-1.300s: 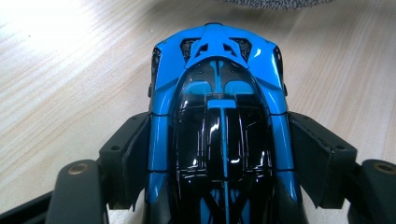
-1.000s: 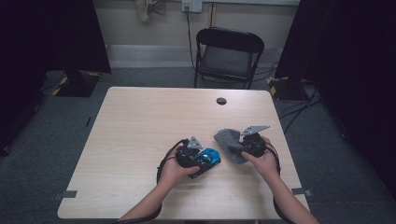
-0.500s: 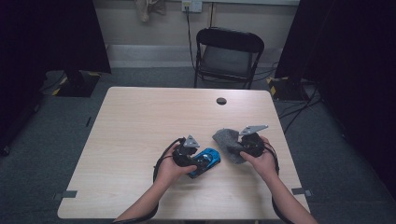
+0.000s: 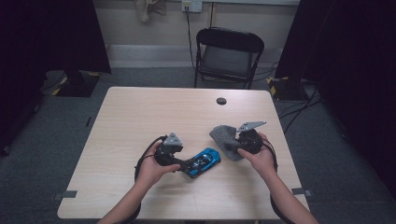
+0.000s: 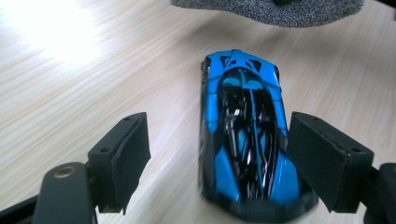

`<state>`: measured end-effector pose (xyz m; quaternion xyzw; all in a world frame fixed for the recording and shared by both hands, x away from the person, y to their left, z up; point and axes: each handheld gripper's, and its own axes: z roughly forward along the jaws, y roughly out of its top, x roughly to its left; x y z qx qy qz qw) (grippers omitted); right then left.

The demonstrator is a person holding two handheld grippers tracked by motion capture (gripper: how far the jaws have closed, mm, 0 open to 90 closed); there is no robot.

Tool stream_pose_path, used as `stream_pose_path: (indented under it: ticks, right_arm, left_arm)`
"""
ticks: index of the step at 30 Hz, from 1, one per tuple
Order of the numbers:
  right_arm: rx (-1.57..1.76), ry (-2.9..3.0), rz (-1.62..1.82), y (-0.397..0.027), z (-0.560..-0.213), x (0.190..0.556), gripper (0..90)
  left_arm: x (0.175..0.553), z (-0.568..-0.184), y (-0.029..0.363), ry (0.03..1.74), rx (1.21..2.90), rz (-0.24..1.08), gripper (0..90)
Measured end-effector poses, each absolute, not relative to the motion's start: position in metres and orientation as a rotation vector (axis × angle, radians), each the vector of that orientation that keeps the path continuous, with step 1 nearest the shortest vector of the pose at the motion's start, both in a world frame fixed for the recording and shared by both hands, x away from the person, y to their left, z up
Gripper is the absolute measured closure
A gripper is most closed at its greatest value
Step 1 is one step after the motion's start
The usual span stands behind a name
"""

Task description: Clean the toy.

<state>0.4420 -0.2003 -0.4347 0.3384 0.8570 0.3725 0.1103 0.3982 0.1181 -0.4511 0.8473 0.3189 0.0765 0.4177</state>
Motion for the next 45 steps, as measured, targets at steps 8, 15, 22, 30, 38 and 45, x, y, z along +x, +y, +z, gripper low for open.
stream_pose_path:
  ticks: [8,15,22,30,38,45]
  right_arm:
    - [0.961,2.534,1.101,-0.183,-0.425,0.445,67.8]
    - [0.926,2.547,1.114,-0.16,-0.418,0.449,67.8]
    - [0.875,2.577,1.132,-0.123,-0.413,0.453,67.7]
    - [0.852,2.598,1.161,-0.085,-0.416,0.459,67.3]
    - [0.852,2.628,1.166,-0.056,-0.428,0.471,67.0]
    - [0.85,2.646,1.165,-0.033,-0.439,0.477,66.2]
  left_arm:
    - [0.388,-0.462,0.159,0.84,2.14,0.229,19.5]
    - [0.378,-0.475,0.192,0.876,2.181,0.257,18.9]
    - [0.371,-0.483,0.21,0.877,2.194,0.289,17.9]
    - [0.369,-0.493,0.209,0.82,2.227,0.32,17.9]
    - [0.37,-0.499,0.214,0.765,2.216,0.316,17.2]
    - [0.37,-0.5,0.214,0.761,2.21,0.316,15.4]
